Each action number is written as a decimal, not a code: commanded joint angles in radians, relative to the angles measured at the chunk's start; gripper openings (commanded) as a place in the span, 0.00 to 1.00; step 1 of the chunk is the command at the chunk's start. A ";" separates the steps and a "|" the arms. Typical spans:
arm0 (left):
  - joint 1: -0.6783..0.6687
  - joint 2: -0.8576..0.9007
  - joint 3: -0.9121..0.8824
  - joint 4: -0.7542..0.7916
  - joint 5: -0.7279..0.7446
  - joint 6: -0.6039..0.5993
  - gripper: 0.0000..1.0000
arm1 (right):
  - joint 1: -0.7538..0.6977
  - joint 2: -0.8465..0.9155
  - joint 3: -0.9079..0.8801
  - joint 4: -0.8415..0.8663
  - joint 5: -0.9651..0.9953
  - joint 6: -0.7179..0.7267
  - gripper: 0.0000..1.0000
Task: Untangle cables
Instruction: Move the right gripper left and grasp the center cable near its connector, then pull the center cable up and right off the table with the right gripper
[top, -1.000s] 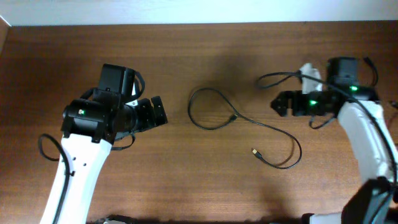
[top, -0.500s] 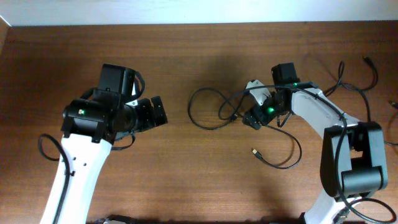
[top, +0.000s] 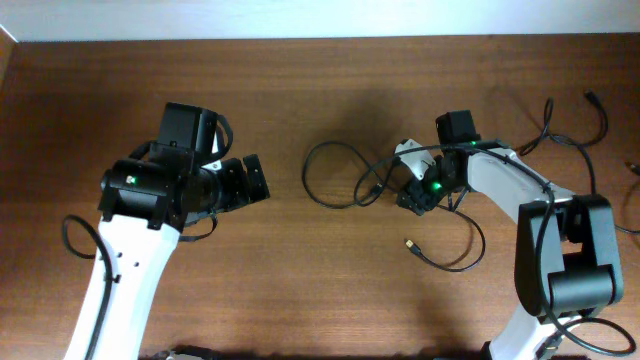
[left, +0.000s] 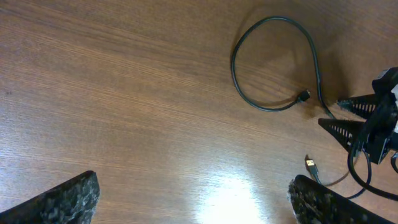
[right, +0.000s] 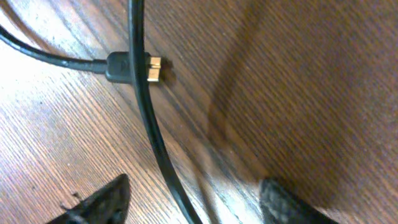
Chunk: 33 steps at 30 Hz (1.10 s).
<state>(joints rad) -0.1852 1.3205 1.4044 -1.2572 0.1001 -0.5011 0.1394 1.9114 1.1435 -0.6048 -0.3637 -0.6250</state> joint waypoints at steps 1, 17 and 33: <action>-0.002 0.005 0.003 -0.002 0.000 0.009 0.99 | 0.008 0.010 -0.022 -0.001 0.005 -0.003 0.61; -0.002 0.005 0.003 -0.002 0.000 0.009 0.99 | 0.129 0.008 -0.018 0.169 0.227 -0.098 0.04; -0.002 0.005 0.003 -0.002 0.000 0.009 0.99 | 0.033 0.008 0.641 0.358 0.597 -0.039 0.04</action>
<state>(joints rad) -0.1852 1.3209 1.4044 -1.2587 0.1001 -0.5011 0.2287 1.9244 1.7710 -0.2245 0.1493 -0.6842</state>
